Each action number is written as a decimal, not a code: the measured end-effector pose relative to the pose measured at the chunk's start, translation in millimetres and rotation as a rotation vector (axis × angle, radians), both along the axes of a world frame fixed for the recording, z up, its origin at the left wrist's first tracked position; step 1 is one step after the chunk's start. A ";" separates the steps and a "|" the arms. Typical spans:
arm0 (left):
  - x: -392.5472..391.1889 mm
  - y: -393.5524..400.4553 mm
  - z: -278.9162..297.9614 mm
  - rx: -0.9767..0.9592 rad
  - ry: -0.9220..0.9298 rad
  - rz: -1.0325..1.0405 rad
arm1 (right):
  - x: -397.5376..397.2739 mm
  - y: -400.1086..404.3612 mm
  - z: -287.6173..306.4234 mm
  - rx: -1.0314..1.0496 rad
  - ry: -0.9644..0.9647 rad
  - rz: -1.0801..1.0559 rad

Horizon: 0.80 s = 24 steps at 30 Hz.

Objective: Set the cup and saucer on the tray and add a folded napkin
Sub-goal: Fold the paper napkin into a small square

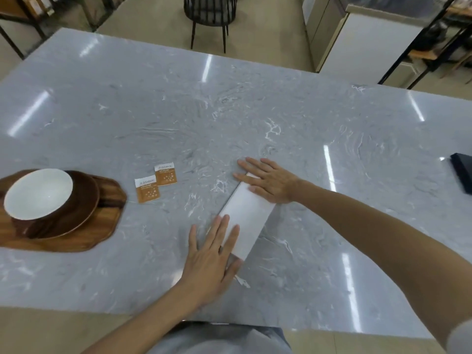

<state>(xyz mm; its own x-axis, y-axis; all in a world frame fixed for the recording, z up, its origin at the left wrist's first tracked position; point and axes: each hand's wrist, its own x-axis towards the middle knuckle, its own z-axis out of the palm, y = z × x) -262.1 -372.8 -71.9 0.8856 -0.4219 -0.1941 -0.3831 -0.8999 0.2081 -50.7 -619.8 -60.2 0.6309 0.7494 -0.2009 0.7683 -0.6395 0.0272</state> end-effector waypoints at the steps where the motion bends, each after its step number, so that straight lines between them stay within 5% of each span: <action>1: 2.6 3.5 0.2 -0.018 0.023 -0.028 | -1.6 -0.3 1.7 -0.003 -0.016 -0.003; 4: 17.6 21.5 6.7 -0.131 0.102 -0.126 | -22.6 6.6 9.8 0.095 -0.080 -0.170; 10: 62.7 53.5 36.0 -0.368 0.051 -0.252 | -158.9 46.6 7.3 0.712 -0.133 -0.558; 14: 75.2 51.4 44.6 -0.366 0.027 -0.342 | -226.4 62.8 -0.9 0.707 -0.058 -0.607; 24: 49.4 48.0 39.7 -0.381 0.017 -0.429 | -250.1 55.5 -1.0 0.716 -0.244 -0.670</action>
